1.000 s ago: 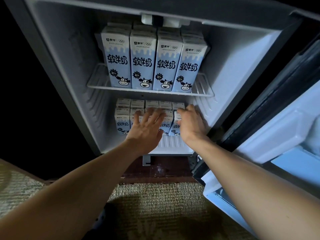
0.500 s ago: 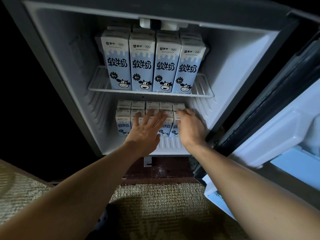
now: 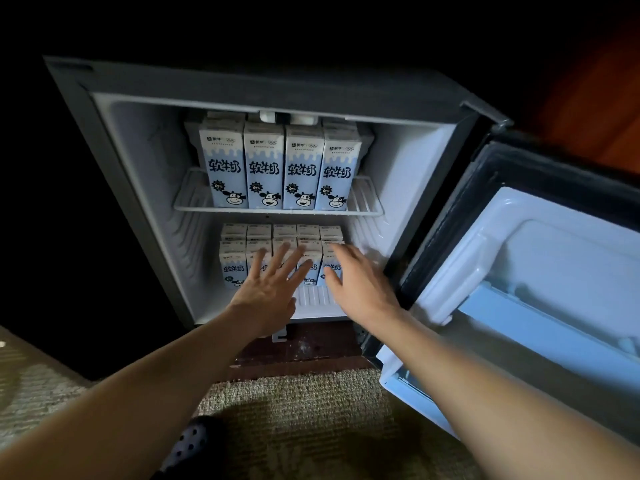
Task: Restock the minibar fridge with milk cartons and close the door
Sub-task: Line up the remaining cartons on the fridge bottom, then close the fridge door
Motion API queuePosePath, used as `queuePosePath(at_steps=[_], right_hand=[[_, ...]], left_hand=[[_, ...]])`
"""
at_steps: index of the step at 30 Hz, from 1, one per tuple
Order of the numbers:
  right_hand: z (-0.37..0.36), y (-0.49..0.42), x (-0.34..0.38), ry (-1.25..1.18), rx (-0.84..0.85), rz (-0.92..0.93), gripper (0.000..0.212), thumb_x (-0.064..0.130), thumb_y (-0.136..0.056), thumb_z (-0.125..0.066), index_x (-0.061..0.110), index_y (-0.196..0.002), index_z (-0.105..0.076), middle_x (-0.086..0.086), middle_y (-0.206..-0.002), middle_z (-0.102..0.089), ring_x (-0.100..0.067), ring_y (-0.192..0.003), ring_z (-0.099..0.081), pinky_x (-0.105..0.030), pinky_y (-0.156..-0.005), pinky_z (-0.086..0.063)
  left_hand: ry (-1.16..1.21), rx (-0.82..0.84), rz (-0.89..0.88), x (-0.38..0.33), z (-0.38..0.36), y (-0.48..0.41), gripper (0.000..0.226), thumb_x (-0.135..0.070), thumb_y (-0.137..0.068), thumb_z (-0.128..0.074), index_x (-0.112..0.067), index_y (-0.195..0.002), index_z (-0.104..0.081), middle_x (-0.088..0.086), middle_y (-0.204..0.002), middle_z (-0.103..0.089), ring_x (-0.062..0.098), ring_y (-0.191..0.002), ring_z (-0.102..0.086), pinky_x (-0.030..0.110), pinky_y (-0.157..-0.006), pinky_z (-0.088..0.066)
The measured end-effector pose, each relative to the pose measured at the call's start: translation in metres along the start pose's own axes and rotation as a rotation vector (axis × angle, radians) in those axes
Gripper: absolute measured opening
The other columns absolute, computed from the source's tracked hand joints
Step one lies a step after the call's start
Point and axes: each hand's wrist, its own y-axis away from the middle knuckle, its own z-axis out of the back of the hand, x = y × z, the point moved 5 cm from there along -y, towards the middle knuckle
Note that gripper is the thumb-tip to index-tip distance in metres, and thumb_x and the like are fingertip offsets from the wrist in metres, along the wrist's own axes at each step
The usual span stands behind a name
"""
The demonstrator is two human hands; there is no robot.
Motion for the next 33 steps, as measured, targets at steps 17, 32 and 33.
queuePosePath(at_steps=[17,32,33], right_hand=[[0.178,0.143,0.063,0.06,-0.126,0.159,0.054,0.039,-0.105,-0.039,0.019,-0.155,-0.033,0.002,-0.162,-0.03,-0.013,-0.151,-0.021,-0.026,-0.121,-0.011],[0.329,0.281,-0.063,0.117,-0.347,-0.106,0.053,0.031,-0.103,-0.048,0.013,-0.152,-0.04,-0.004,-0.16,-0.034,-0.02,-0.152,-0.019,-0.033,-0.124,-0.013],[0.335,0.285,-0.075,0.122,-0.353,-0.127,0.053,0.031,-0.103,-0.047,0.013,-0.152,-0.039,-0.004,-0.161,-0.033,-0.02,-0.153,-0.018,-0.033,-0.124,-0.013]], left_hand=[[0.067,-0.168,-0.13,-0.063,0.194,0.123,0.07,-0.044,-0.103,-0.028,-0.027,-0.159,0.011,-0.002,-0.163,0.027,0.019,-0.148,0.029,0.052,-0.12,0.016],[0.07,-0.289,-0.317,-0.232,0.313,0.131,0.069,-0.045,-0.104,-0.031,-0.025,-0.16,0.006,-0.002,-0.165,0.023,0.022,-0.151,0.023,0.053,-0.121,0.01],[0.069,-0.285,-0.32,-0.244,0.316,0.125,0.069,-0.046,-0.104,-0.031,-0.025,-0.16,0.005,-0.002,-0.165,0.022,0.023,-0.151,0.023,0.054,-0.121,0.009]])
